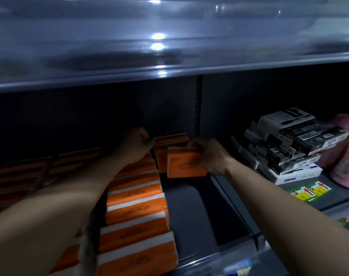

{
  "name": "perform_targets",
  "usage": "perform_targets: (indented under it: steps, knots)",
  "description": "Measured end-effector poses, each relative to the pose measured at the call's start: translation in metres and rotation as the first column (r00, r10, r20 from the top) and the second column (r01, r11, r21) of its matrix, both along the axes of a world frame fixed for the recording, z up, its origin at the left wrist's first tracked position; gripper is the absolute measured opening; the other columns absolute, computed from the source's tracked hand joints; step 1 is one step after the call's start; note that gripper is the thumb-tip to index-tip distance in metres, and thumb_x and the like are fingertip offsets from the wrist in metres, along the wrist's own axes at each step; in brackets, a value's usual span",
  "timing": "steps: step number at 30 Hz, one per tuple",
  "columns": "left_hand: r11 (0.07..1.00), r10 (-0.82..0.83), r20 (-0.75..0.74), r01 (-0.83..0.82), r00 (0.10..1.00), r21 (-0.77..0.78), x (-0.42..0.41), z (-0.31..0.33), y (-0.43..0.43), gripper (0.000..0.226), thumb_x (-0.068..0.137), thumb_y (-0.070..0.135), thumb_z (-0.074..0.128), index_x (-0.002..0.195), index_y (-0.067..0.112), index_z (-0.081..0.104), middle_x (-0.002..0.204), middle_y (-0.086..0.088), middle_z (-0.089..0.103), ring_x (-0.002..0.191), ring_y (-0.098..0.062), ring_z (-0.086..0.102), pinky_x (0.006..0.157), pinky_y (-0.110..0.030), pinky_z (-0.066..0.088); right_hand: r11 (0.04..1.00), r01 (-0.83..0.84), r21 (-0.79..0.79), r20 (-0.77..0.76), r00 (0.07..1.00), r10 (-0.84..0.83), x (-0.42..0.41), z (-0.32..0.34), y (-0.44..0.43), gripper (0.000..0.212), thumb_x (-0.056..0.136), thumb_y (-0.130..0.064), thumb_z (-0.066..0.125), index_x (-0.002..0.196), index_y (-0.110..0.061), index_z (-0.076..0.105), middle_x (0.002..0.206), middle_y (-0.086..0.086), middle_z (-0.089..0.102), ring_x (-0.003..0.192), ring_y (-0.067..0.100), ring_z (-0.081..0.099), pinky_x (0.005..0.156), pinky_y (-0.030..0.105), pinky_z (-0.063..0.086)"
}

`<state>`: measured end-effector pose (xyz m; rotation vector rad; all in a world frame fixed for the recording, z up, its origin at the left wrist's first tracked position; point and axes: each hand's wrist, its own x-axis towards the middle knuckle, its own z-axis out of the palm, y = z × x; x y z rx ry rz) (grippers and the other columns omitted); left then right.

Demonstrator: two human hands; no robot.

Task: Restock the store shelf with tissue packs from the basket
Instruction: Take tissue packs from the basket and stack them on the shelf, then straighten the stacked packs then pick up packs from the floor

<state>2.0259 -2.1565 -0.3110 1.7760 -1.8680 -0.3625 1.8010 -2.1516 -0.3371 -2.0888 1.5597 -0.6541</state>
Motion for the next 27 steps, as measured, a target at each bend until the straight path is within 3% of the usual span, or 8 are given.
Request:
perform_targets:
  steps: [2, 5, 10, 13, 16, 21, 27]
  knots:
    - [1.0, 0.004, 0.021, -0.005, 1.0, 0.018, 0.008, -0.004, 0.008, 0.025, 0.091, 0.033, 0.06, 0.108, 0.015, 0.063, 0.105, -0.002, 0.063, 0.099, -0.019, 0.06, 0.082, -0.031, 0.046, 0.999, -0.004, -0.033, -0.104, 0.995, 0.0, 0.013, -0.006, -0.004, 0.048, 0.069, -0.013, 0.071, 0.113, -0.03, 0.06, 0.115, 0.003, 0.058, 0.114, 0.028, 0.049, 0.095, 0.032, 0.044]
    - [0.999, 0.021, 0.055, -0.022, 0.998, 0.023, 0.017, -0.01, 0.016, 0.021, 0.09, 0.041, 0.059, 0.102, 0.024, 0.063, 0.104, 0.003, 0.064, 0.097, -0.016, 0.06, 0.085, -0.034, 0.05, 0.991, 0.081, -0.107, -0.222, 0.97, -0.103, 0.025, -0.014, -0.004, 0.049, 0.079, -0.02, 0.063, 0.125, -0.036, 0.054, 0.125, 0.007, 0.036, 0.116, 0.028, 0.032, 0.103, 0.03, 0.031]
    - [0.999, 0.017, 0.1, -0.014, 0.995, -0.031, 0.017, -0.014, 0.03, 0.023, 0.09, 0.039, 0.059, 0.103, 0.021, 0.064, 0.107, 0.0, 0.065, 0.098, -0.017, 0.06, 0.085, -0.033, 0.048, 0.984, 0.123, -0.128, -0.135, 0.981, -0.14, 0.031, -0.02, -0.001, 0.057, 0.08, -0.014, 0.061, 0.131, -0.036, 0.049, 0.127, 0.007, 0.029, 0.118, 0.029, 0.03, 0.108, 0.031, 0.029]
    - [0.999, 0.021, 0.121, -0.016, 0.992, -0.042, 0.016, -0.01, 0.041, 0.024, 0.09, 0.039, 0.058, 0.105, 0.02, 0.065, 0.109, -0.001, 0.065, 0.1, -0.018, 0.061, 0.087, -0.033, 0.048, 0.984, 0.14, -0.108, -0.103, 0.983, -0.151, 0.028, -0.017, 0.007, 0.071, 0.081, -0.017, 0.064, 0.142, -0.033, 0.034, 0.133, 0.009, 0.028, 0.123, 0.028, 0.028, 0.108, 0.032, 0.029]
    - [0.999, 0.026, 0.153, -0.019, 0.988, -0.051, 0.014, -0.002, 0.056, 0.024, 0.09, 0.038, 0.058, 0.106, 0.021, 0.064, 0.11, 0.001, 0.066, 0.101, -0.017, 0.061, 0.087, -0.03, 0.047, 0.981, 0.156, -0.118, -0.156, 0.972, -0.174, 0.021, -0.01, 0.017, 0.071, 0.083, -0.021, 0.063, 0.145, -0.029, 0.03, 0.138, 0.01, 0.03, 0.126, 0.029, 0.029, 0.109, 0.033, 0.029]
    - [0.999, 0.03, 0.207, -0.032, 0.978, 0.004, 0.012, 0.017, 0.09, 0.035, 0.091, 0.039, 0.055, 0.121, 0.021, 0.059, 0.124, 0.0, 0.061, 0.111, -0.019, 0.057, 0.095, -0.029, 0.044, 0.972, 0.13, -0.196, -0.194, 0.967, -0.168, 0.017, 0.01, 0.049, 0.064, 0.083, -0.022, 0.063, 0.142, -0.028, 0.04, 0.142, 0.006, 0.04, 0.126, 0.03, 0.038, 0.107, 0.033, 0.03]
    - [0.998, 0.054, 0.354, -0.04, 0.934, -0.044, 0.018, 0.041, 0.162, 0.043, 0.091, 0.044, 0.052, 0.129, 0.025, 0.054, 0.131, -0.001, 0.057, 0.117, -0.022, 0.055, 0.095, -0.029, 0.045, 0.94, 0.067, -0.336, -0.224, 0.963, -0.149, 0.023, 0.045, 0.121, 0.051, 0.072, -0.016, 0.064, 0.122, -0.024, 0.061, 0.117, 0.009, 0.063, 0.106, 0.034, 0.057, 0.093, 0.037, 0.045]
